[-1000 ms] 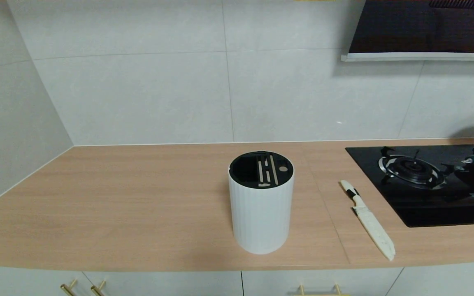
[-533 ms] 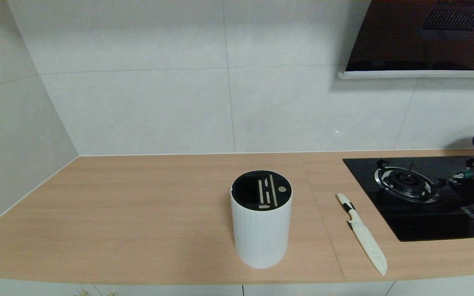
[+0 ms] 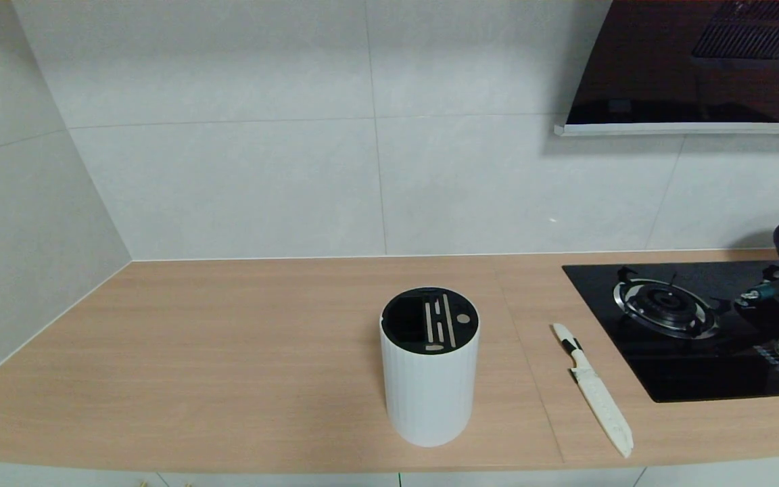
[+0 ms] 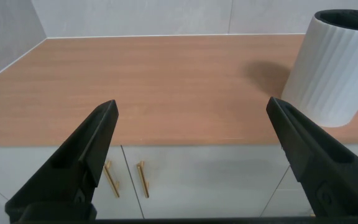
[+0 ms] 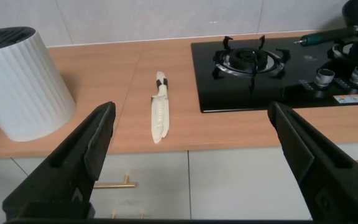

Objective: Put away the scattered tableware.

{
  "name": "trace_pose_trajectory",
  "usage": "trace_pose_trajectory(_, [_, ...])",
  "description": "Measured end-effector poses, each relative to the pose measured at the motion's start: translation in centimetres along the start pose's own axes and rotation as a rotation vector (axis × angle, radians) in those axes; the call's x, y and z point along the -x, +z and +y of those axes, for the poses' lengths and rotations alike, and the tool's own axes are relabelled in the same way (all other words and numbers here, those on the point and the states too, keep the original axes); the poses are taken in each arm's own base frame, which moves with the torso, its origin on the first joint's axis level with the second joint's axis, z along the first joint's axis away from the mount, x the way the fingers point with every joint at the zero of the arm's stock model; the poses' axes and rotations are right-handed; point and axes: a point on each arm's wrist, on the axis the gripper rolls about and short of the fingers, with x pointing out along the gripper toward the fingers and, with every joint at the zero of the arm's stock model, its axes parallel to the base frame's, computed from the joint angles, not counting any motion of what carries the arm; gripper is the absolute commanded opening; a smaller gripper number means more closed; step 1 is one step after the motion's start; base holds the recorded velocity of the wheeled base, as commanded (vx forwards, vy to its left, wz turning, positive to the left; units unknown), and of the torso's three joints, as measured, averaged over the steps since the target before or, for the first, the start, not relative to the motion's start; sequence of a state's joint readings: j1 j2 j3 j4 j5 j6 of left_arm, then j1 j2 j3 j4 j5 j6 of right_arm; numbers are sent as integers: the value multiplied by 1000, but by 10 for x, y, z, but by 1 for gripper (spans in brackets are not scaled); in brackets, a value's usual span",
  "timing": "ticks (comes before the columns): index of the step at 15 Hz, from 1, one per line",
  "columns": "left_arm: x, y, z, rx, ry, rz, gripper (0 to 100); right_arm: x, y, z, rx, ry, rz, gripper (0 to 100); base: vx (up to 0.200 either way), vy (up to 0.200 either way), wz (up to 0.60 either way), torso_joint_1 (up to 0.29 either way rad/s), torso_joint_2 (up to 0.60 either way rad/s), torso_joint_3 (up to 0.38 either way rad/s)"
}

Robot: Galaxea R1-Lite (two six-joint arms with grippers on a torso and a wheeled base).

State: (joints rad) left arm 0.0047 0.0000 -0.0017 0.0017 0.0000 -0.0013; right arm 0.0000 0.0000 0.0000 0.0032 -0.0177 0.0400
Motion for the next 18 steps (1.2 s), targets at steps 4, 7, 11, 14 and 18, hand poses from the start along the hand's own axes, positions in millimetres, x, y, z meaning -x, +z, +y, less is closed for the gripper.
trace_pose_trajectory(4, [0,0,0,-1,0,0,100,0,0,0,23,4,1,100,0,0,0,0,0,0])
trace_pose_trajectory(7, [0,0,0,-1,0,0,100,0,0,0,40,5,1,100,0,0,0,0,0,0])
trace_pose_trajectory(11, [0,0,0,-1,1,0,100,0,1,0,54,5,-4,100,0,0,0,0,0,0])
trace_pose_trajectory(14, [0,0,0,-1,0,0,100,6,29,2,39,45,-87,100,0,0,0,0,0,0])
trace_pose_trajectory(18, [0,0,0,-1,0,0,100,-11,72,5,34,129,22,100,0,0,0,0,0,0])
